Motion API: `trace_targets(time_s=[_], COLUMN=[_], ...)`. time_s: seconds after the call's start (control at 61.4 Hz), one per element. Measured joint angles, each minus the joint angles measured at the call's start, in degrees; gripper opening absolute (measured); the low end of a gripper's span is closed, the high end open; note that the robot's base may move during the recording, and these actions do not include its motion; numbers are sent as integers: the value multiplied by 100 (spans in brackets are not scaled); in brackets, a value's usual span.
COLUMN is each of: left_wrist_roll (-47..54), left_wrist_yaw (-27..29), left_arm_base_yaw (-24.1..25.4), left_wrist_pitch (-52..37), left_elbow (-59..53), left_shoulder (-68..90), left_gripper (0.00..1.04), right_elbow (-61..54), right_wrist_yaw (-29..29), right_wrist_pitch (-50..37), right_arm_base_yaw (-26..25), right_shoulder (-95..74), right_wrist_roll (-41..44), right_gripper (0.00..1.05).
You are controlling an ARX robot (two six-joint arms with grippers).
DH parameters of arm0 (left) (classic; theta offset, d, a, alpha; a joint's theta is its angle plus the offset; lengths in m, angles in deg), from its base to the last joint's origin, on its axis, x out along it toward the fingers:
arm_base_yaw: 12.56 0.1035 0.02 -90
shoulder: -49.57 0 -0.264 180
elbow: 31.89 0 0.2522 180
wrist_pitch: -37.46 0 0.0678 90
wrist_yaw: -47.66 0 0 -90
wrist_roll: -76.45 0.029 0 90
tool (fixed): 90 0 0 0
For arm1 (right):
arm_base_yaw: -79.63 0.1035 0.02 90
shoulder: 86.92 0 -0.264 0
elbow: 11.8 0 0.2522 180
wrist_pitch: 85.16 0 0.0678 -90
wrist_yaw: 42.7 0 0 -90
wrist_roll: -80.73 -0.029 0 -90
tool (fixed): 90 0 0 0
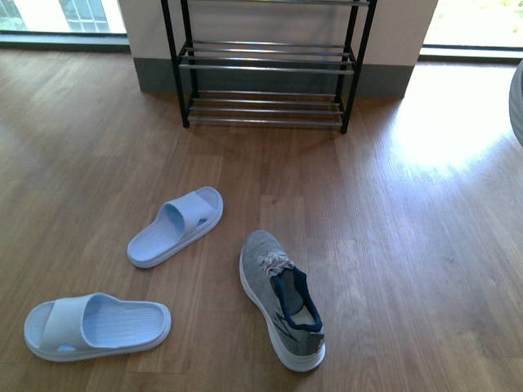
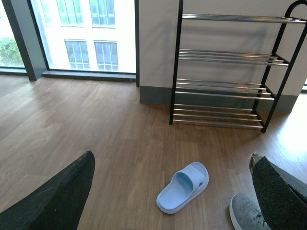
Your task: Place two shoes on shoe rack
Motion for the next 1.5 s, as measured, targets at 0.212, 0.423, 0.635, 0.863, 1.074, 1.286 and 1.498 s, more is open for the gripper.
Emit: trace_targets(time_s=[0.212,0.423,0.635,0.863,1.074,1.286,1.498], left_wrist_roll=[0,0,0,0,0,0,0], left_wrist_yaw=[-2,0,0,9,7,2,-2], left_arm_base_yaw=[0,0,0,0,0,0,0], left_wrist_pitch=[0,0,0,2,2,2,2], left_elbow=[0,0,0,0,0,0,0], left_shoulder=[0,0,0,0,0,0,0], left_gripper=[95,95,95,95,95,95,95], right_elbow=[-42,-42,-42,-46,-50,-57,-55], right_wrist_yaw=[-68,-57,-57,-122,-79,-74,-35], right_wrist_pitch=[0,0,0,0,0,7,4], right_arm_base_yaw=[-13,-20,-20,-9,-17,-20,-37], right_shoulder=[153,153,153,153,153,155,155], right_wrist_roll=[0,2,2,4,17,17,17], right_gripper=[1,1,1,1,1,1,1])
